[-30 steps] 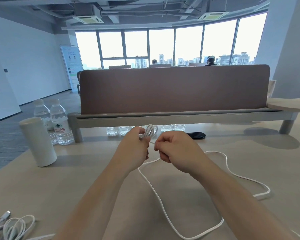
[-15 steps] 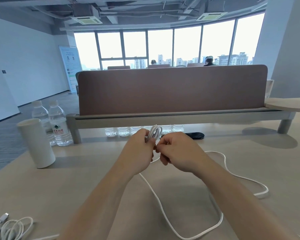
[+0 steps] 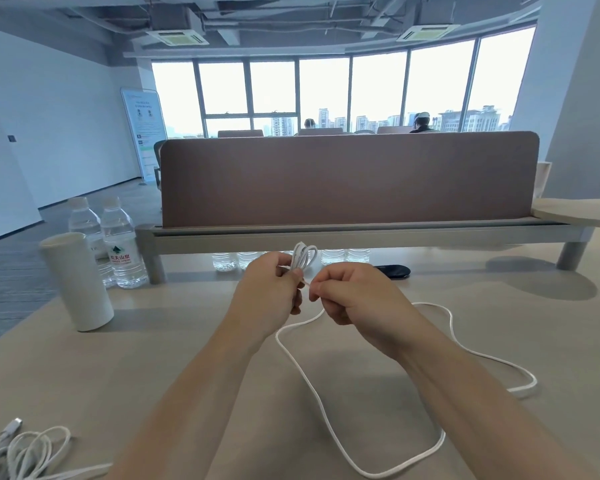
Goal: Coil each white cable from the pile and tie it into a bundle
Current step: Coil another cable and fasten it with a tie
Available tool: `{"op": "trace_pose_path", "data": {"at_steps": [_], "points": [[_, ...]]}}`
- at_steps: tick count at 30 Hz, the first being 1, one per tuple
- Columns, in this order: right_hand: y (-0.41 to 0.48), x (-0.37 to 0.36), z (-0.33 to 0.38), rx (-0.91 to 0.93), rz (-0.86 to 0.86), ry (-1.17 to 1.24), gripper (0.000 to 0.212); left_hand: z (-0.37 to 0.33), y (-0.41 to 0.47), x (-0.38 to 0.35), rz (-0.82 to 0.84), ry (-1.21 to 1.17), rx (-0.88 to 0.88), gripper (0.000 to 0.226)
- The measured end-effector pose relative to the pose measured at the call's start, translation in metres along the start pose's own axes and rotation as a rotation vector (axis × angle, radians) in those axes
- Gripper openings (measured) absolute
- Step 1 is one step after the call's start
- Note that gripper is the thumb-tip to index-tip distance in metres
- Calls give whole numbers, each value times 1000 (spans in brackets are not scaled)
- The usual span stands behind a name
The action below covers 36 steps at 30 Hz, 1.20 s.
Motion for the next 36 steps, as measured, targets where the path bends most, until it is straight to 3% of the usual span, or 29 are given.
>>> {"op": "trace_pose_path", "data": {"at_steps": [6, 13, 16, 22, 28, 36], "points": [[-2, 3, 4, 14, 61, 3, 20, -5, -1, 2, -49, 42, 7, 14], [6, 14, -4, -65, 75, -240, 20, -8, -4, 3, 22, -26, 55, 8], [10, 14, -6, 1, 44, -340, 15, -8, -6, -1, 40, -20, 72, 8], [11, 9, -5, 84, -48, -455, 20, -16, -18, -8, 143, -101, 143, 22], [-3, -9, 11, 116, 72, -428, 22, -20, -53, 22, 200, -59, 178, 35], [-30, -77, 42, 243, 271, -451, 16, -13, -104, 109, -44, 81, 231, 21]]}}
Point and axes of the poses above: each hand's wrist, its own y-axis towards the middle knuckle, its own x-axis out of the back of the hand, z = x × y, the point moved 2 cm from there along y, towards the middle knuckle, and after that the axes turned 1 degree about x, right-handed, at the moved point
